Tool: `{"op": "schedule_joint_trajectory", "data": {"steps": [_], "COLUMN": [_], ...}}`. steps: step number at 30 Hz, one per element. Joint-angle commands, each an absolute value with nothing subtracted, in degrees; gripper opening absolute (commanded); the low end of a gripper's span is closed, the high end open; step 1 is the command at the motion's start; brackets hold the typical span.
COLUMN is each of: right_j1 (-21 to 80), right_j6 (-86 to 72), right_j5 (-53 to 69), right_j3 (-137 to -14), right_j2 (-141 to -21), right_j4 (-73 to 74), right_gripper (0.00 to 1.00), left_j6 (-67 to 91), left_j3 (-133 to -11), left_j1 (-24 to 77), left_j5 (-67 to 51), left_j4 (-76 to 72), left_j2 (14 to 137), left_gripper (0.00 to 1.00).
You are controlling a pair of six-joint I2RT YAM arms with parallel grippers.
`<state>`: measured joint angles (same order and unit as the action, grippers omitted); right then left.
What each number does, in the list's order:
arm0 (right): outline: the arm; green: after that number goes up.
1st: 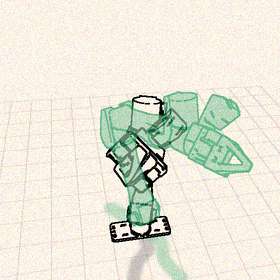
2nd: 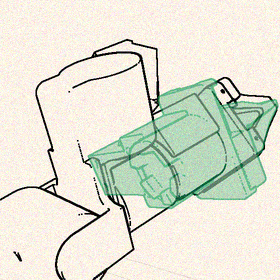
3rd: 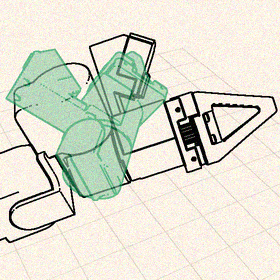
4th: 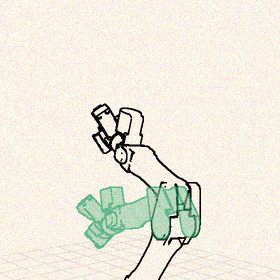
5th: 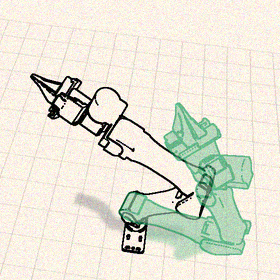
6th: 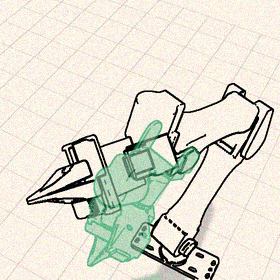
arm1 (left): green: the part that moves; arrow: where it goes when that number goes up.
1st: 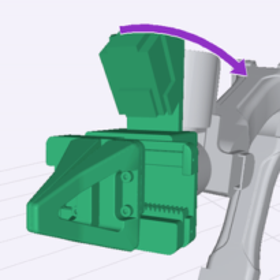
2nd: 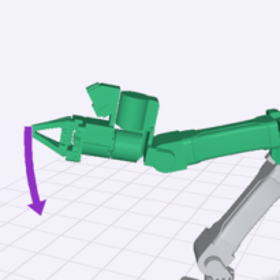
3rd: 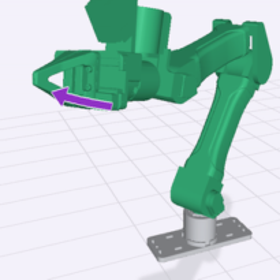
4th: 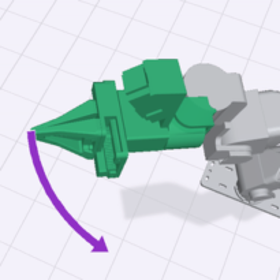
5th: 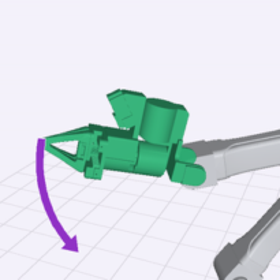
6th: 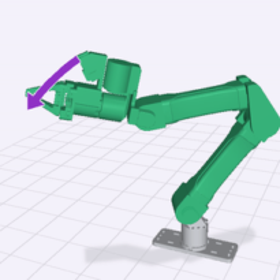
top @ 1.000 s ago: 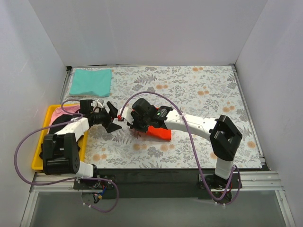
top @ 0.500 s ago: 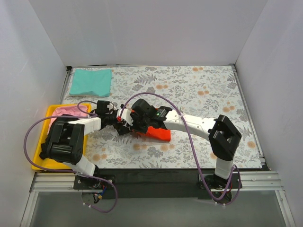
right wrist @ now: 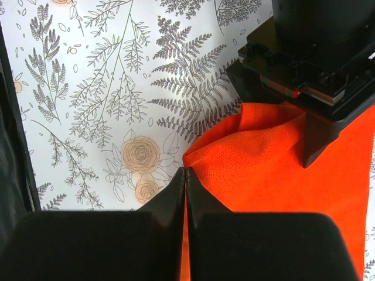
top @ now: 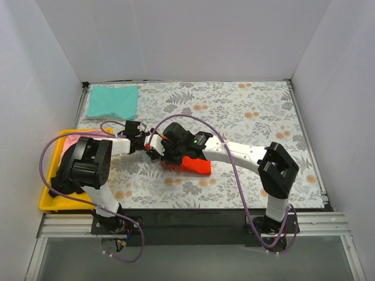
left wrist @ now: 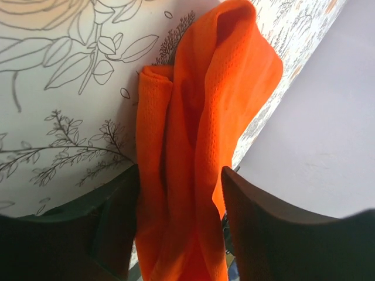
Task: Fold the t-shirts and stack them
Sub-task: Neatly place the folded tshirt to the corner
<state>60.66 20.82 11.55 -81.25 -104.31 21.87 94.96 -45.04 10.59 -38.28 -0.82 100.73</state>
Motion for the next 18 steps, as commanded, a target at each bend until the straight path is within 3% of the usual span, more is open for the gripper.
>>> {"op": "schedule_joint_trajectory", "data": {"steps": [1, 5, 7, 8, 9, 11, 12, 16, 18], "right_j1": [60.9, 60.9, 60.8, 60.4, 58.8, 56.4, 53.8, 47.3, 43.2], "right_j6": [19.5, 18.3, 16.9, 16.3, 14.0, 12.1, 11.5, 11.5, 11.0], "right_j5": [12.7, 13.4, 13.4, 15.2, 16.9, 21.8, 23.0, 25.8, 27.4], "right_j3": [-83.4, -83.9, -84.5, -84.5, -84.4, -84.0, -83.9, -83.1, -81.3], "right_j2": [-103.6, -103.8, -103.7, -103.6, -103.0, -102.5, -102.0, -99.2, -96.7], "right_j4": [20.0, 20.1, 20.7, 21.4, 21.6, 22.3, 22.8, 25.1, 25.1], "right_gripper": [0.01, 0.01, 0.05, 0.12, 0.29, 0.45, 0.59, 0.88, 0.98], "left_j6": [96.5, 94.0, 87.1, 84.1, 78.6, 73.6, 71.0, 57.8, 50.7], "left_j3": [-46.5, -49.9, -53.5, -55.7, -59.1, -61.9, -66.0, -76.1, -79.9], "left_j1": [11.5, 11.5, 11.6, 11.6, 11.6, 11.5, 11.4, 11.2, 10.9], "left_j5": [-38.7, -38.7, -36.8, -35.4, -32.4, -30.2, -28.4, -20.8, -15.9], "left_j4": [-3.5, -2.8, 3.9, 6.9, 12.7, 16.5, 22.4, 32.0, 33.9], "left_j2": [101.0, 99.8, 99.4, 99.2, 99.1, 99.0, 99.6, 103.8, 104.9], "left_gripper": [0.52, 0.35, 0.15, 0.09, 0.01, 0.0, 0.0, 0.0, 0.01]}}
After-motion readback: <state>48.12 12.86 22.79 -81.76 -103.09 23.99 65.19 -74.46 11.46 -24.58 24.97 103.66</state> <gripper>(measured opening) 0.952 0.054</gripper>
